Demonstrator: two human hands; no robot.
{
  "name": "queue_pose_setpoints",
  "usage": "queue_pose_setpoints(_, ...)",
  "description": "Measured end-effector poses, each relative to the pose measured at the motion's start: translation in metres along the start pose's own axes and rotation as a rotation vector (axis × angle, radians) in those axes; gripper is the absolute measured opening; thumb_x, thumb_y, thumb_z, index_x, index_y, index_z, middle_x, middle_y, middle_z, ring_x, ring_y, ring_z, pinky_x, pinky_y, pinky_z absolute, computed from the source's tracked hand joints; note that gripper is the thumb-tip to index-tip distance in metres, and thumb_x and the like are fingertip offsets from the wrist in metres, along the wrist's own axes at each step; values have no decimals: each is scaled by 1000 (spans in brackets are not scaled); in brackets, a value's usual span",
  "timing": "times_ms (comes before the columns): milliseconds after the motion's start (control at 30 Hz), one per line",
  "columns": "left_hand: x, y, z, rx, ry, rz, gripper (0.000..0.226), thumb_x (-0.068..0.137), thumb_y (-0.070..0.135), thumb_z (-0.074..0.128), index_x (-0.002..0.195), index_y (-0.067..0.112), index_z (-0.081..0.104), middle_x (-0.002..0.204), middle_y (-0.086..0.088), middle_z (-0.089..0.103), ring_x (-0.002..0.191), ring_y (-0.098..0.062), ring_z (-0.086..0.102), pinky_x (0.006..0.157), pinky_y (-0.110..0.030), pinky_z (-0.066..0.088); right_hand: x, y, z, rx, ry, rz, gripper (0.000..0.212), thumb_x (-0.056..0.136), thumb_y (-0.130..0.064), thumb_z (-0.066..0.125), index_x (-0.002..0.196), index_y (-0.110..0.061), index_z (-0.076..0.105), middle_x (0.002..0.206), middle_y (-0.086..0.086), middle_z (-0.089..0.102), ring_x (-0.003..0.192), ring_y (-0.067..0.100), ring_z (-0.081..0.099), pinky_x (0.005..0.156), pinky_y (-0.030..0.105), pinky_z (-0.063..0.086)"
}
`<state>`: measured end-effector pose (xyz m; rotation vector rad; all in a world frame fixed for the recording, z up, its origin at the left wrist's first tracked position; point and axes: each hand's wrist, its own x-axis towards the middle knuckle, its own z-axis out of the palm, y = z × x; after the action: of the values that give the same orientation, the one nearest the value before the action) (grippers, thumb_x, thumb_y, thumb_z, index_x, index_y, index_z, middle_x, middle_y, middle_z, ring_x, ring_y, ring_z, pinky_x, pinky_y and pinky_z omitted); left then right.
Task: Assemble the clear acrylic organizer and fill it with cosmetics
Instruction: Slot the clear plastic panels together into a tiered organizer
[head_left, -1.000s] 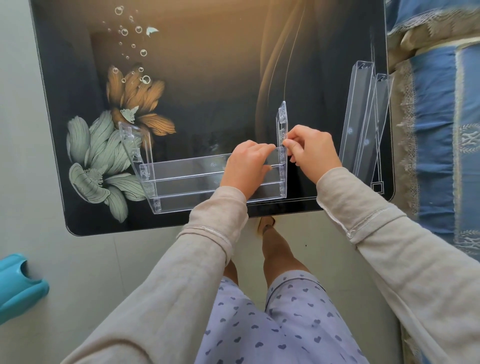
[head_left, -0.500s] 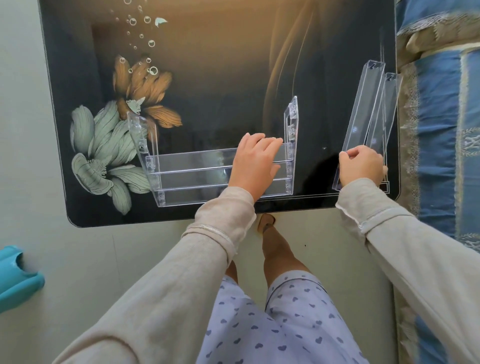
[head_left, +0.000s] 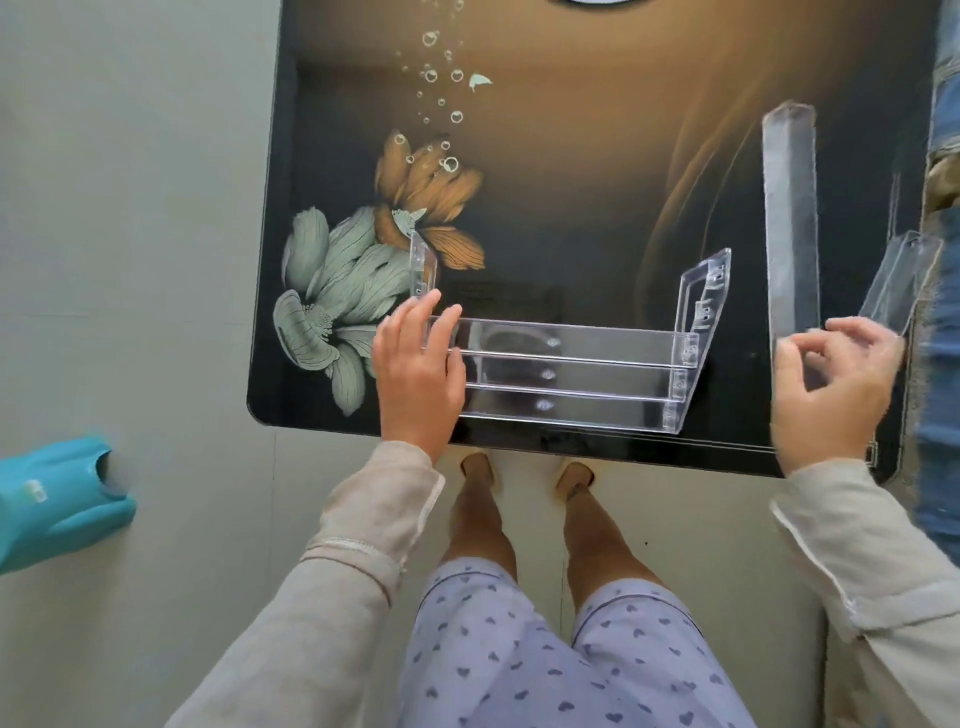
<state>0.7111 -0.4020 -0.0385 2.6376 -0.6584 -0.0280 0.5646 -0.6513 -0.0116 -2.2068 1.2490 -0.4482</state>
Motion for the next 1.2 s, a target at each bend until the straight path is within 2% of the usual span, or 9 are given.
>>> queue_pose_setpoints(67, 1, -15, -3, -49, 0, -156, 52, 80, 6, 62, 129, 3, 48, 134, -19, 51, 124, -35, 48, 103, -48, 41, -9, -16, -2, 44, -83, -135, 15, 86, -4, 58, 89, 9, 65, 112, -5, 47, 100, -10, 45, 86, 11, 46)
queue_pose_setpoints(167, 5, -27, -1, -245, -94, -359, 59, 87, 11, 55, 141, 10, 31, 143, -14, 39, 129, -28, 43, 105, -40, 42, -16, -36, 7, -43, -262, -375, 7, 81, 3, 64, 84, 8, 66, 119, 28, 54, 104, 20, 55, 96, 12, 40)
queue_pose_setpoints(233, 7, -31, 2, -337, -166, -415, 56, 90, 12, 52, 142, 13, 29, 140, -11, 41, 119, -24, 51, 98, -30, 43, -18, -48, 19, -124, -374, -479, 4, 79, 6, 65, 81, 8, 66, 118, 30, 58, 104, 37, 60, 96, 29, 40)
queue_pose_setpoints(300, 11, -32, 3, -426, -203, -464, 53, 91, 10, 49, 141, 14, 32, 137, -9, 46, 110, -21, 55, 95, -29, 46, -17, -55, 31, -170, -465, -561, 1, 79, 7, 64, 78, 7, 65, 117, 27, 61, 104, 41, 61, 93, 36, 41)
queue_pose_setpoints(400, 17, -31, 2, -524, -205, -537, 50, 92, 5, 46, 139, 14, 35, 132, -7, 52, 104, -17, 56, 98, -40, 49, -10, -56, 43, -188, -529, -677, 5, 77, 11, 64, 75, 8, 65, 111, 28, 64, 98, 43, 63, 90, 37, 43)
queue_pose_setpoints(467, 21, -30, 0, -549, -206, -541, 49, 92, 3, 46, 139, 13, 36, 132, -7, 53, 103, -16, 56, 98, -39, 49, -4, -52, 45, -212, -538, -737, 5, 75, 13, 65, 74, 9, 66, 108, 29, 64, 95, 45, 63, 89, 38, 43)
queue_pose_setpoints(667, 27, -26, 1, -531, -227, -486, 46, 92, -1, 44, 136, 11, 43, 132, -10, 55, 117, -23, 55, 101, -40, 49, 6, -49, 48, -228, -513, -803, 5, 74, 15, 66, 74, 9, 66, 106, 29, 65, 92, 46, 63, 88, 44, 46)
queue_pose_setpoints(1033, 27, -24, 2, -517, -212, -512, 44, 92, -2, 44, 134, 10, 45, 128, -12, 58, 115, -25, 56, 100, -42, 49, 16, -49, 55, -235, -510, -851, 6, 74, 15, 64, 74, 9, 67, 105, 29, 66, 91, 47, 63, 83, 54, 51)
queue_pose_setpoints(1200, 32, -18, -3, -516, -161, -550, 35, 94, 10, 40, 126, 7, 54, 114, -14, 66, 101, -24, 62, 92, -39, 53, 17, -49, 56, -277, -573, -851, 32, 73, 11, 68, 105, 8, 64, 108, 27, 65, 95, 46, 61, 88, 53, 49)
